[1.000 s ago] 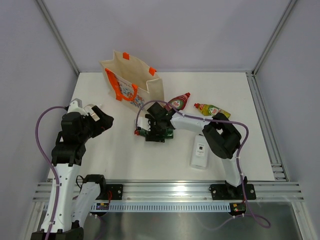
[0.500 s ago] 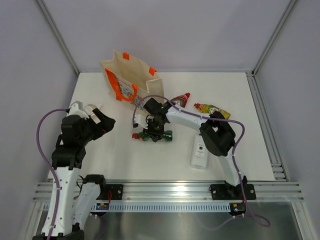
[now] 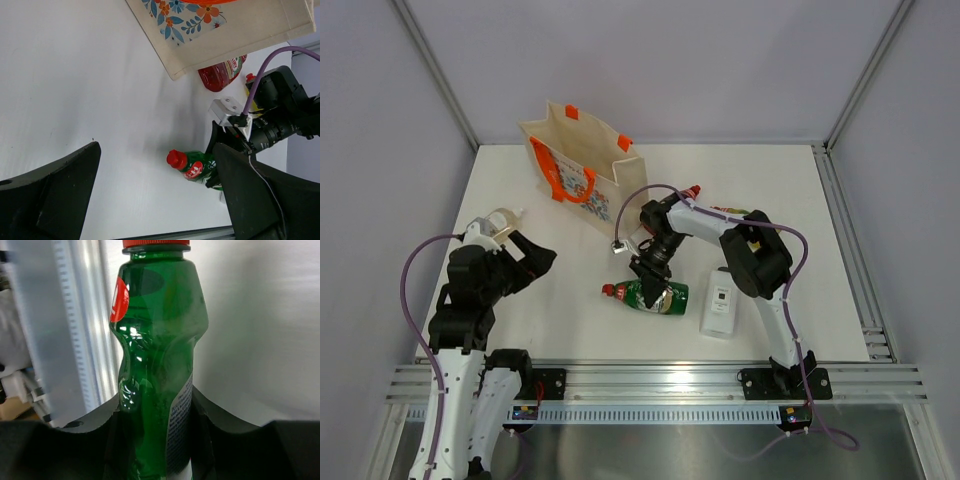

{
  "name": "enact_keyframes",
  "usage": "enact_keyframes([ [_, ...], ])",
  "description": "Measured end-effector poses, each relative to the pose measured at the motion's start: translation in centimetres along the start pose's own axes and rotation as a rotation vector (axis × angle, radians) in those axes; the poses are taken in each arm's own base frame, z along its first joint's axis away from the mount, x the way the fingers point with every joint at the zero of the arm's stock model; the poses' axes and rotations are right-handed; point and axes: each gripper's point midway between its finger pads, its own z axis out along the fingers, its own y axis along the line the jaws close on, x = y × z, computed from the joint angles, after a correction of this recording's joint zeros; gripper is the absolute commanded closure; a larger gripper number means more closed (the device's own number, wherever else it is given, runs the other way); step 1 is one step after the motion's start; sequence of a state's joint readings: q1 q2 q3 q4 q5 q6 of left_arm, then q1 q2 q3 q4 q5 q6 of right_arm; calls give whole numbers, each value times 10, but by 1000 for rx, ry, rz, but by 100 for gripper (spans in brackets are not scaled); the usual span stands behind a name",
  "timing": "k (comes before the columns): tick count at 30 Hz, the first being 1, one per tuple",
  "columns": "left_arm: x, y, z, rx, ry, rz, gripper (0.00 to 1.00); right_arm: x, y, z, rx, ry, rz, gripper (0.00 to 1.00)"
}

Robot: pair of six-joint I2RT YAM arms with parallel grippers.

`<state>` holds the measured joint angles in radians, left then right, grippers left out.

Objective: Place the personal care products into the canvas bag

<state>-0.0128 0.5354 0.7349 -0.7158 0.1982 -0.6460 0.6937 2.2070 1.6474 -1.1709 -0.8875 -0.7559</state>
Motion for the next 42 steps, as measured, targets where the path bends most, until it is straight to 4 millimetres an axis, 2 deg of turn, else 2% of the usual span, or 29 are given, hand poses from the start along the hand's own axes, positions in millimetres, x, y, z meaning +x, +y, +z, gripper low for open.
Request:
enact_keyframes([
  [3,0,-3,0,11,4,-11,1,-19,22,-8,-88,-62,-80,100],
  [8,0,-4,1,14,2,-26,1,-87,55,-44,-124,-248,-300,100],
  [12,-1,-4,-1,11,3,-29,1,-145,95,-93,-82,-363,-397,100],
  [15,-4,-7,-3,14,-6,-27,1,-176,129,-131,-44,-455,-375,100],
  [17,-7,-9,-6,19,-16,-26,1,-196,142,-159,3,-535,-322,100],
  [19,-9,-11,-8,24,-26,-25,1,-216,146,-188,65,-622,-284,100],
  [22,-11,-12,-9,25,-33,-24,1,-256,130,-244,213,-805,-257,100],
  [25,-11,-11,-9,20,-32,-25,1,-284,98,-293,360,-987,-225,100],
  [27,-11,-11,-10,14,-27,-27,1,-295,73,-313,435,-1074,-180,100],
  [30,-13,-11,-11,5,-24,-28,1,-310,37,-331,537,-1182,-125,100],
  [35,-12,-10,-10,-8,-10,-31,1,-332,-7,-340,651,-1300,-123,100],
  [38,-12,-7,-9,-23,-9,-33,1,-337,-26,-330,715,-1290,-155,100],
  [40,-14,-4,-9,-40,-21,-33,1,-339,-38,-313,750,-1248,-204,88],
  [41,-15,-2,-8,-51,-25,-34,1,-340,-43,-301,768,-1219,-238,74],
  [42,-16,1,-8,-71,-30,-32,1,-340,-50,-288,783,-1183,-266,66],
])
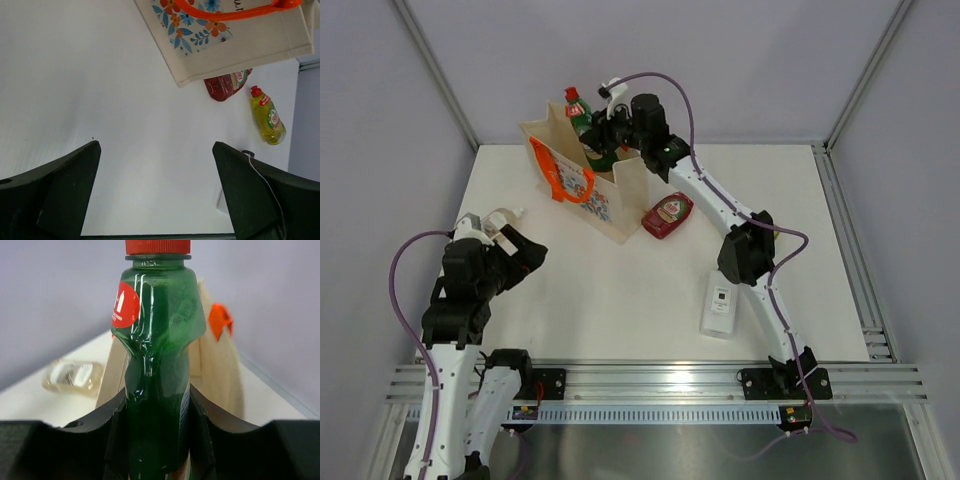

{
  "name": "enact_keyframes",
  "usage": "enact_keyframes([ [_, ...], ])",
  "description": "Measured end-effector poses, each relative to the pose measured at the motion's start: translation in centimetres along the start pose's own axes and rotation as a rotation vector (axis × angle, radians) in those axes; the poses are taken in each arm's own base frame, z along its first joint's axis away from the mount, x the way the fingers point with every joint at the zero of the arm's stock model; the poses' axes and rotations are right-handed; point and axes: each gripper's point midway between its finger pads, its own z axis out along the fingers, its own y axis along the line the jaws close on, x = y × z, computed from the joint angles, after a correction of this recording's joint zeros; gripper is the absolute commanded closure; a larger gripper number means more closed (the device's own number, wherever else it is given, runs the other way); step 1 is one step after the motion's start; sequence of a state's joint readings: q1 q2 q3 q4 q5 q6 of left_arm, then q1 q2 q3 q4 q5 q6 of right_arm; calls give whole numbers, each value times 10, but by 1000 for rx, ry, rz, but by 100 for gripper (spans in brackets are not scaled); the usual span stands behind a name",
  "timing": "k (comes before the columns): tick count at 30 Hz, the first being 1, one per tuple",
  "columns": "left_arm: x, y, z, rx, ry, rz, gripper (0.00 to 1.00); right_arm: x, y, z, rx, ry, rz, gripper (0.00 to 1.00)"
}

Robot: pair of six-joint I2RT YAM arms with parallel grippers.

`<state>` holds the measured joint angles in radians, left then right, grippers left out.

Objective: Place the personal care products into the canvas bag

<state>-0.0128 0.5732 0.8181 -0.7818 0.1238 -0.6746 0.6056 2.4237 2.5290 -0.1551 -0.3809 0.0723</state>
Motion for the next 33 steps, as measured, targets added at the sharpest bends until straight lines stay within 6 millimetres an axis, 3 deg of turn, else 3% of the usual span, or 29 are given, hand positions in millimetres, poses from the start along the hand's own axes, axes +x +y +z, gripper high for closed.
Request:
enact_keyframes([
  [3,-6,11,1,-76,-4,21,1,44,13,9,-32,86,-86,45],
  [5,-13,17,4,-129,-6,53,1,71,23,10,-54,161,-123,39],
  [6,-16,20,5,-158,-4,74,1,75,26,10,-62,173,-146,32],
  [8,-23,28,9,-214,3,117,1,72,28,9,-73,171,-191,23],
  [9,-26,32,11,-244,6,139,1,65,28,9,-73,154,-215,13],
  [12,-34,46,18,-331,15,198,1,49,24,7,-67,127,-266,1],
  [15,-44,64,25,-412,18,184,1,30,23,1,-62,111,-297,0],
  [20,-56,87,44,-505,-4,5,1,7,30,-20,-66,127,-301,0],
  [25,-65,93,83,-507,14,-107,1,-32,49,-69,-173,142,-304,1],
  [29,-84,95,112,-480,78,81,1,-56,68,-137,-309,149,-293,1],
  [31,-89,100,119,-472,107,217,1,-57,76,-172,-378,151,-310,0],
  [33,-89,110,118,-473,160,388,1,-43,85,-208,-446,178,-324,1],
])
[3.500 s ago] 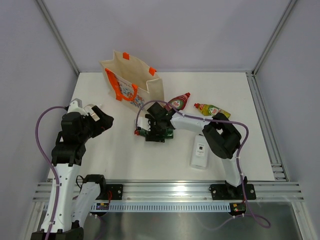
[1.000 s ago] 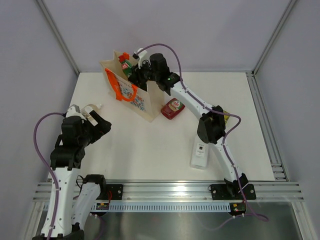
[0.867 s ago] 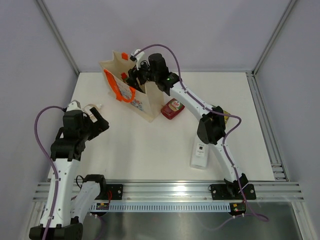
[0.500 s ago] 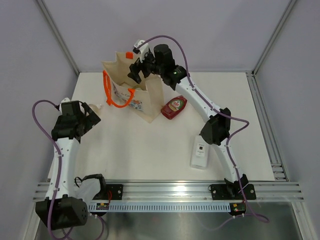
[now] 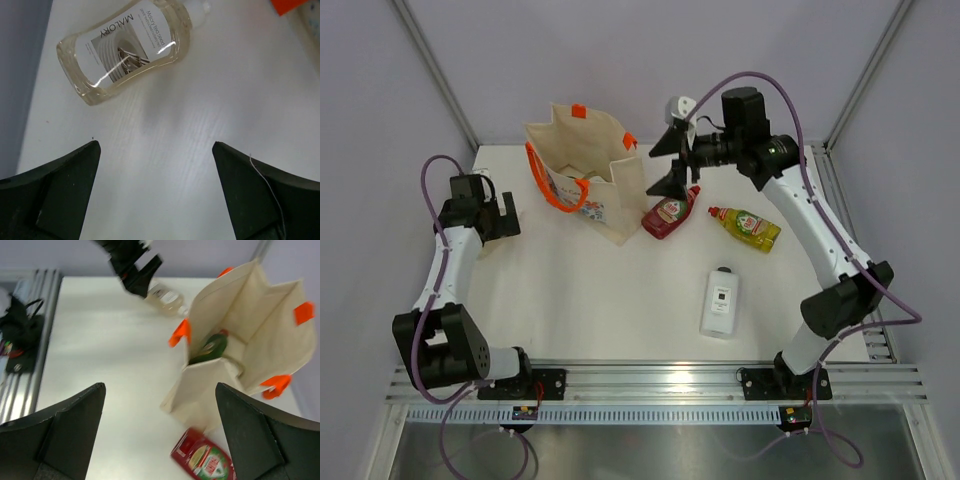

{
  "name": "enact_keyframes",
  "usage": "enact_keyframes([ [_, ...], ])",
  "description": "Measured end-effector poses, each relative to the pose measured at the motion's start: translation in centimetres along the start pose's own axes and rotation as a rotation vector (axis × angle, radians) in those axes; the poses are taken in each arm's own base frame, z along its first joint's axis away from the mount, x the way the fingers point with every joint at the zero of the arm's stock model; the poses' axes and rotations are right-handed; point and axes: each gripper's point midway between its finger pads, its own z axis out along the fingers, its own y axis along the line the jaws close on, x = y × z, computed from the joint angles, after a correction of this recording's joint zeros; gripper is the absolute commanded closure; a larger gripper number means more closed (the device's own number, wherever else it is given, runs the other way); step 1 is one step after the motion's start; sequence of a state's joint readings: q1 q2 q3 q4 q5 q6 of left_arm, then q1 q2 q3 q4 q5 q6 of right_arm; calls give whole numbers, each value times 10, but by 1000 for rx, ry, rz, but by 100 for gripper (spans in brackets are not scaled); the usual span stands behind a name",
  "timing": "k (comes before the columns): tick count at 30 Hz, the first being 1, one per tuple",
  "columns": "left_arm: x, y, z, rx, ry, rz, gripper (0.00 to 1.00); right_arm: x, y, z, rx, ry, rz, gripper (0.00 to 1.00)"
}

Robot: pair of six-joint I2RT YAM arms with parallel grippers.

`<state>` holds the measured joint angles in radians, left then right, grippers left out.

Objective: Place the personal care products into the canvas bag

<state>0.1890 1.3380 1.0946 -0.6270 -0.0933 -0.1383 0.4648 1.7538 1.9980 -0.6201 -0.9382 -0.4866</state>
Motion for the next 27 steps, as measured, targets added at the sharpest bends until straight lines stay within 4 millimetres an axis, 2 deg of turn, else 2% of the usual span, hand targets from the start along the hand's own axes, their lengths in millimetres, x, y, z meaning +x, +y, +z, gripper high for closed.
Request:
enact_keyframes([
  [2,4,9,6,-14,-6,157,1,20,27,-15,-70,25,-13,1],
  [5,15,21,21,-30,5,363,1,58,61,-27,-186,67,10,1],
  [8,20,31,41,-46,43,524,1,94,77,-39,-254,115,74,1],
  [11,19,43,66,-54,95,625,1,115,81,-53,-273,140,123,1],
  [14,10,52,90,-59,139,705,1,122,84,-64,-276,147,153,1],
  [19,-17,56,119,-69,153,783,1,126,87,-67,-279,150,184,1],
  [22,-21,52,139,-52,180,798,1,125,87,-66,-274,151,210,1],
  [24,-17,51,156,-33,217,800,2,124,85,-66,-269,149,217,1],
  [27,-18,49,169,-20,238,799,1,122,83,-65,-259,146,229,0],
])
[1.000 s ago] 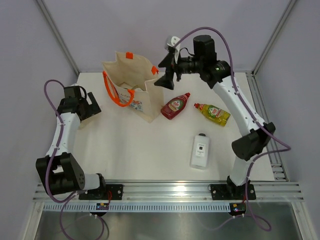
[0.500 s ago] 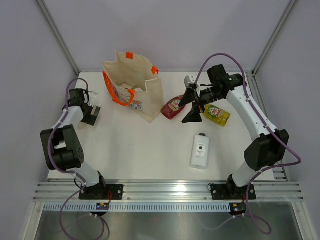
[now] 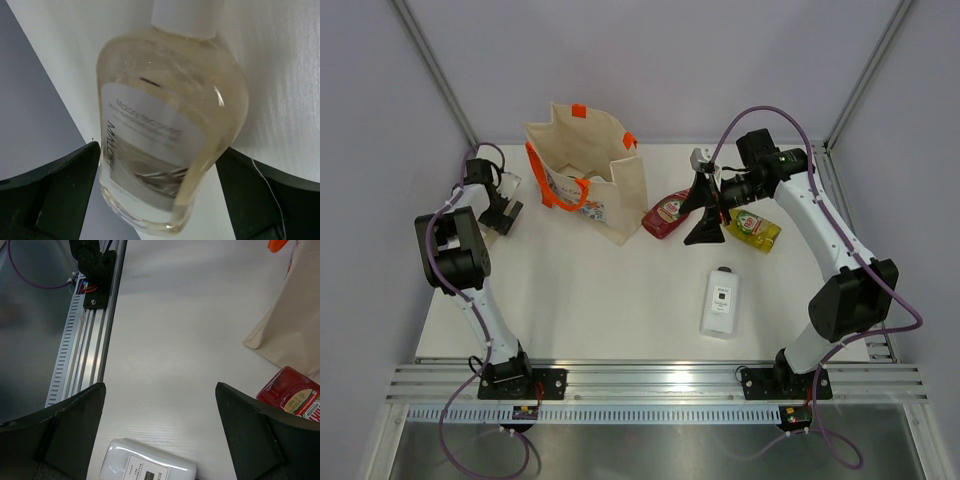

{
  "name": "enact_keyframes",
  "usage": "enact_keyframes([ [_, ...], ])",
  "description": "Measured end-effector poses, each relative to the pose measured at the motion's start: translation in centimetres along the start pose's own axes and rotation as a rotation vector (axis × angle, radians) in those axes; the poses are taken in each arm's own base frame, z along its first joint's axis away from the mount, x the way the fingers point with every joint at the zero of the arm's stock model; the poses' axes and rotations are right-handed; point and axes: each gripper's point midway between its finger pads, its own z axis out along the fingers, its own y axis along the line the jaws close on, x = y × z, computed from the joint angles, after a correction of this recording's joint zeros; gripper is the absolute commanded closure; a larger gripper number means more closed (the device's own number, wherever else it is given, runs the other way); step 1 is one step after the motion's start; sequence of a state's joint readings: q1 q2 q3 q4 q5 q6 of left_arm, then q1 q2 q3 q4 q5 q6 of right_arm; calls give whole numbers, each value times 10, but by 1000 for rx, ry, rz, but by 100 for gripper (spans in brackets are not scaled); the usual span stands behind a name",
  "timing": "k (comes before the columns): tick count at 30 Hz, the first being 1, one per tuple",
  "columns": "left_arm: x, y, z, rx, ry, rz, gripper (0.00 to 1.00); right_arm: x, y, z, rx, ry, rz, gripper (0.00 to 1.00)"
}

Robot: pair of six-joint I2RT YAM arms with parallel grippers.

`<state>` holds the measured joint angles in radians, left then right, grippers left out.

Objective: Place the personal care products into the canvas bag

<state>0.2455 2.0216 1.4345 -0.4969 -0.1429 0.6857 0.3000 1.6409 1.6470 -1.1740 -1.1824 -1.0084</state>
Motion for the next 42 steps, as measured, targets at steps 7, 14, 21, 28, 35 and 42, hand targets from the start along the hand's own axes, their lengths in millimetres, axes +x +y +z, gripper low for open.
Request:
enact_keyframes([
  [7,3,-22,-3,115,0,-54,13,-12,0,-4,27,-36,-1,0],
  [14,10,-75,-22,320,63,-197,16,-19,9,-15,49,-68,-14,1],
  [21,42,-145,-58,414,189,-320,1,-14,23,-19,39,-89,-1,0],
  [28,55,-156,-65,382,233,-424,1,-16,31,-19,25,-107,-2,0],
  [35,54,-155,-63,337,222,-462,38,-17,31,-19,27,-114,10,0],
  [42,40,-162,-68,415,158,-530,100,-19,38,-21,34,-121,26,1],
])
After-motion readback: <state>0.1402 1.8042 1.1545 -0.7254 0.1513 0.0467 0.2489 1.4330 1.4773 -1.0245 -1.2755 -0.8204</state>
